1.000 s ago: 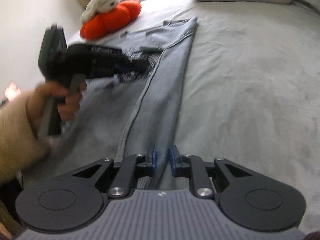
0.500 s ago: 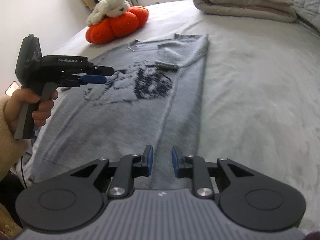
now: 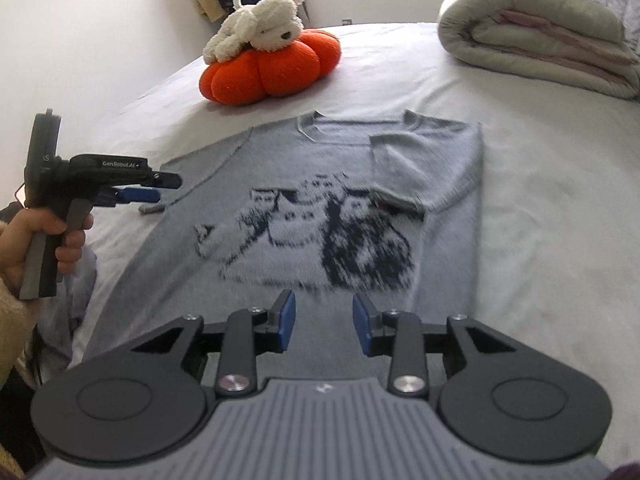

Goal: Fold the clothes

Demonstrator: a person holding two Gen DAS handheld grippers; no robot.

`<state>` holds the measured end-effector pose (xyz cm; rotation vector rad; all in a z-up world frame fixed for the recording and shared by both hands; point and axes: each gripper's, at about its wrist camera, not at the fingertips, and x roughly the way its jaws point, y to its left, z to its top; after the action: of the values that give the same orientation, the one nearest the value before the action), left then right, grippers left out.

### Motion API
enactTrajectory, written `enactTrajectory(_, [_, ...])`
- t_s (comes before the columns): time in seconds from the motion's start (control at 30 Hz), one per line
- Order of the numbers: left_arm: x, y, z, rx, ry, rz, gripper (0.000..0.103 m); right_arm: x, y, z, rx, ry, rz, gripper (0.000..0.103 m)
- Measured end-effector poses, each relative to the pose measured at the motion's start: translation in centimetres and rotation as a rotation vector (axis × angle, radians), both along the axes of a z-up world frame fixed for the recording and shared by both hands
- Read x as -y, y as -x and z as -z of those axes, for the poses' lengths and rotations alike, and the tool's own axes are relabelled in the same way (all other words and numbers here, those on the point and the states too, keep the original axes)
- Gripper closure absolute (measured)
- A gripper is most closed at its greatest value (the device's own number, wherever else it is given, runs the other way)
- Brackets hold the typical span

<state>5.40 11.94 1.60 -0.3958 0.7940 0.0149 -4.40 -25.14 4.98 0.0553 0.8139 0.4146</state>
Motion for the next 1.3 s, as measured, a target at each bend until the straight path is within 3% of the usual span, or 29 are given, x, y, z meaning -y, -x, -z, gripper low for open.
enactTrajectory(0.3, [-7.4, -2.4, 2.7, -0.014, 0.033, -0.194, 0.044, -3.9, -7.6, 0.3, 0.066, -0.004, -0.054, 0.061])
enactTrajectory(0.47, [-8.0, -3.5, 3.4, 0.063, 0.035, -0.17, 0.045, -5.6, -12.6, 1.2, 0.092, -0.069, -0.059, 0.061])
enactTrajectory(0.6, [-8.3, -4.0, 4.2, 0.106, 0.087, -0.166, 0.048, -7.0, -15.7, 2.3, 0.092, -0.127, -0.057, 0.061])
enactTrajectory(0.7, [-8.8, -4.4, 4.8, 0.134, 0.14, -0.174, 0.056, -7.7, -17.2, 3.2, 0.092, -0.154, -0.045, 0.061])
enactTrajectory(0.8, [-9.2, -4.6, 5.4, 0.146, 0.181, -0.188, 0.072, -8.0, -18.1, 4.3, 0.09, -0.18, -0.023, 0.061])
enactTrajectory(0.87, [-9.3, -4.7, 5.5, 0.141, 0.187, -0.188, 0.094, -7.9, -18.5, 5.4, 0.083, -0.205, -0.005, 0.061])
enactTrajectory(0.9, [-9.3, -4.7, 5.5, 0.143, 0.194, -0.186, 0.097, -7.8, -18.6, 5.9, 0.076, -0.215, 0.001, 0.061])
enactTrajectory(1.07, [-8.7, -4.4, 4.3, 0.172, 0.217, -0.163, 0.099, -7.7, -18.7, 8.0, 0.043, -0.236, 0.009, 0.06])
enactTrajectory(1.3, [-6.0, -4.6, 1.7, 0.166, 0.236, -0.083, 0.099, -7.3, -18.3, 7.8, 0.059, -0.254, -0.003, 0.057])
